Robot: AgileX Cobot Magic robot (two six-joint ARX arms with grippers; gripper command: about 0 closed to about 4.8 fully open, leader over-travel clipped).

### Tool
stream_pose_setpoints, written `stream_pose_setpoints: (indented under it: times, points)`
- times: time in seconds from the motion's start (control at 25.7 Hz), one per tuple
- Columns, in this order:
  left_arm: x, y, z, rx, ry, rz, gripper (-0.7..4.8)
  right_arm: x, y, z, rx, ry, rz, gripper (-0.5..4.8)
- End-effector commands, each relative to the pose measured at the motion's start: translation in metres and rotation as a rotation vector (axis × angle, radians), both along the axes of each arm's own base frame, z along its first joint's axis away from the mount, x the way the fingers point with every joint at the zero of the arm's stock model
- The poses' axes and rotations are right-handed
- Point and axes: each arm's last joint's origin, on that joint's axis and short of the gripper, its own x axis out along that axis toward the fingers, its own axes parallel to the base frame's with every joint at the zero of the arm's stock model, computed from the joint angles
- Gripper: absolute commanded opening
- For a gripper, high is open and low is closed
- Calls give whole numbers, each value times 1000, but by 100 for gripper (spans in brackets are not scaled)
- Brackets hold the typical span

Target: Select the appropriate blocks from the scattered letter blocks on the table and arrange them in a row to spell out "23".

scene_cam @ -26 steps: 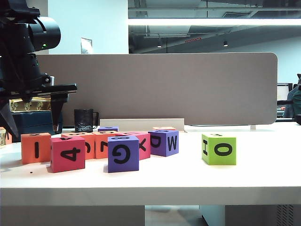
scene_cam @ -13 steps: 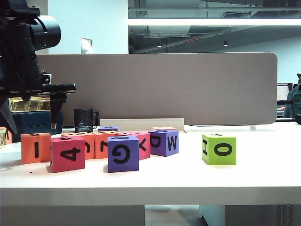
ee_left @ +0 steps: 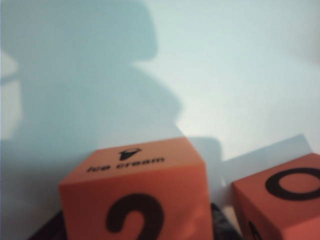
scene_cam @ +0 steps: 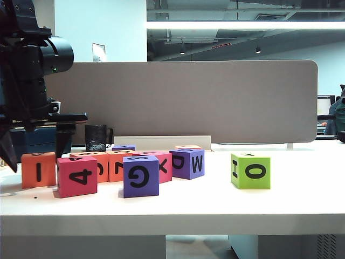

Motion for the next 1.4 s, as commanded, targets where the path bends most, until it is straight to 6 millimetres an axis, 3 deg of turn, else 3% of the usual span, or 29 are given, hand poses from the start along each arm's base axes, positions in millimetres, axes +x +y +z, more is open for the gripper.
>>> stream_pose_setpoints:
  times: [0.04, 0.23, 0.31, 0.39, 0.74, 0.97, 1.17, 1.4]
  points:
    - [1, 0, 2, 18, -12, -10, 304, 1, 0, 3, 1, -19, -2, -1]
    - [0, 0, 2, 31, -8, -53, 294, 1, 0, 3, 1, -19, -3, -1]
    - [0, 0, 2, 36, -4, -74, 235, 1, 0, 3, 1, -19, -3, -1]
    - [0, 0, 2, 39, -2, -85, 210, 1, 0, 3, 1, -19, -3, -1]
    - [-1, -2, 5, -39, 6, -144, 210, 1, 0, 3, 1, -19, -2, -1]
    - [-13, -1, 31, -78, -48, -181, 210, 1, 0, 3, 1, -19, -2, -1]
    - [-36, 2, 71, -122, -153, -251, 210, 1, 0, 3, 1, -19, -3, -1]
    - [-50, -23, 81, -149, -179, -352, 210, 1, 0, 3, 1, -19, -2, -1]
